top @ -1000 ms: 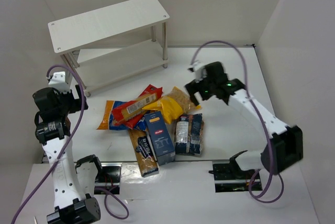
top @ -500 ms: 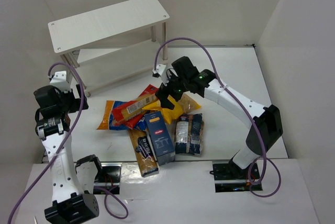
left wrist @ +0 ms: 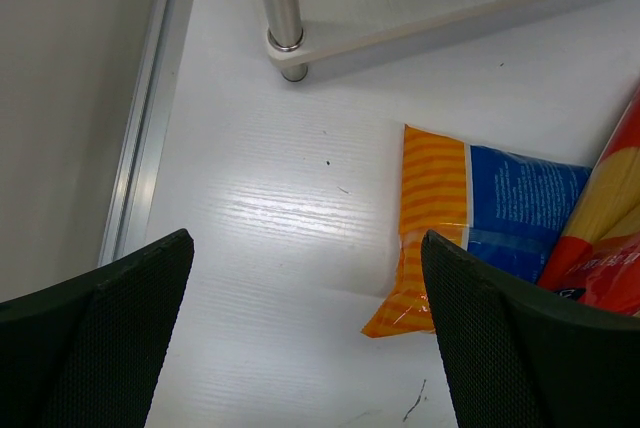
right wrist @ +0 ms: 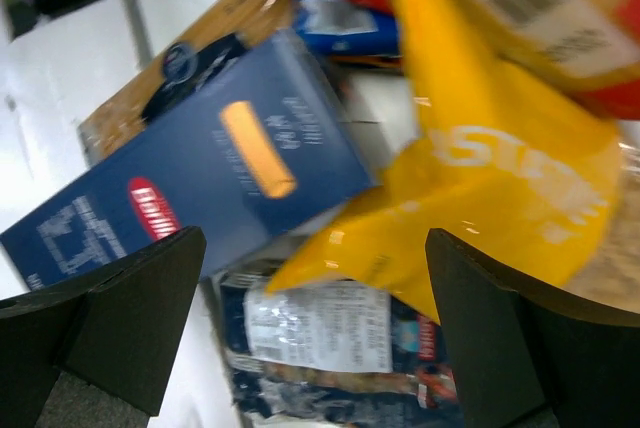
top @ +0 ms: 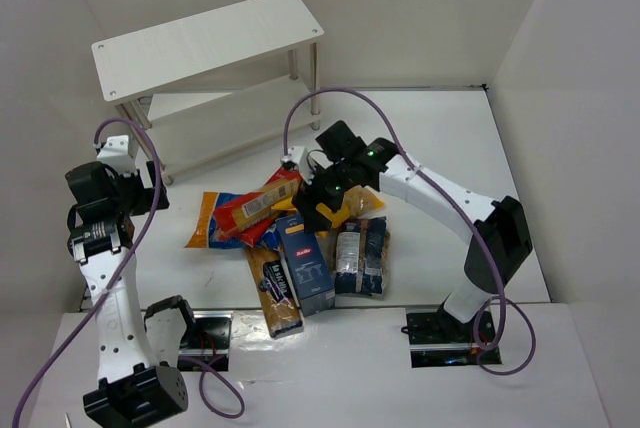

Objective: Place and organize the pasta boxes and bags onto the shelf

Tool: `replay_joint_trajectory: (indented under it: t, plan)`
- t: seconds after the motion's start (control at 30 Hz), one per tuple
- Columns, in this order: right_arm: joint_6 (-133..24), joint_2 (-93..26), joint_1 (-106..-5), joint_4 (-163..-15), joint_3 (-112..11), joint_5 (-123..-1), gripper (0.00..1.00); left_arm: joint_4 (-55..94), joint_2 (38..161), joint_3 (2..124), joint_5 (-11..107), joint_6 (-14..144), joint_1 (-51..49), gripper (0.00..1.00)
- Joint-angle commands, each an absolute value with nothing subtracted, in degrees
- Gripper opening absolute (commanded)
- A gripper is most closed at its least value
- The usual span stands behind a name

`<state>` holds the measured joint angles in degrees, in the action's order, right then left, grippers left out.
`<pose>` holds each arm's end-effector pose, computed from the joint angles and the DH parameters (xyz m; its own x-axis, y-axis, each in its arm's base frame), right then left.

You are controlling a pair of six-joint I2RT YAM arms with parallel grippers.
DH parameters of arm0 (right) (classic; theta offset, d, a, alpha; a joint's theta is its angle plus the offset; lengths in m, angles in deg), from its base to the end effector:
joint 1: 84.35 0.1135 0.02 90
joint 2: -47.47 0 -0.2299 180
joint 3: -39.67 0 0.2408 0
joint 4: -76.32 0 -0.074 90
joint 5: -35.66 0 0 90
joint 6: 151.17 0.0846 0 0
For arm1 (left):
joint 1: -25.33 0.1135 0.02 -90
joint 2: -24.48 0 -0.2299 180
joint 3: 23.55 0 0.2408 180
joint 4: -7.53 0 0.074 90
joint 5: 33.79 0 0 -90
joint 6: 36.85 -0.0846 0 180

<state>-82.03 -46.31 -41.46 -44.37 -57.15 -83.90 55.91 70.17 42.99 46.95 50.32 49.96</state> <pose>0.2336 0.2739 0.2329 -0.2871 -0.6895 -0.6650 -0.9577 0.2198 0.1857 0.2094 0.0810 0.2909 -0.4336 -0.1452 -0.8894 -0.2605 0.9650 -0.0305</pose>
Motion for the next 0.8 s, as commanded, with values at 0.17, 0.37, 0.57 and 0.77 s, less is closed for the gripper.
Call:
replay_joint_trajectory:
  t: [0.17,0.37,0.57,0.77]
  plan:
    - [-82.53,-44.47,-35.13,-42.3,-55.36,-81.68,1.0,54.82,70.1,42.91,45.93,49.81,50.29,1.0]
    - [-79.02,-42.27,-35.74,-47.59,-53.68,-74.38,1.0,54.82,70.62,42.91,45.93,49.81,50.29,1.0]
    - [-76.99,-38.57,-36.27,-52.77,-54.21,-68.32,1.0,54.82,70.62,42.91,45.93,49.81,50.29,1.0]
    - [-75.85,-39.1,-37.68,-55.58,-54.74,-66.21,1.0,54.82,71.14,42.91,45.93,49.81,50.29,1.0]
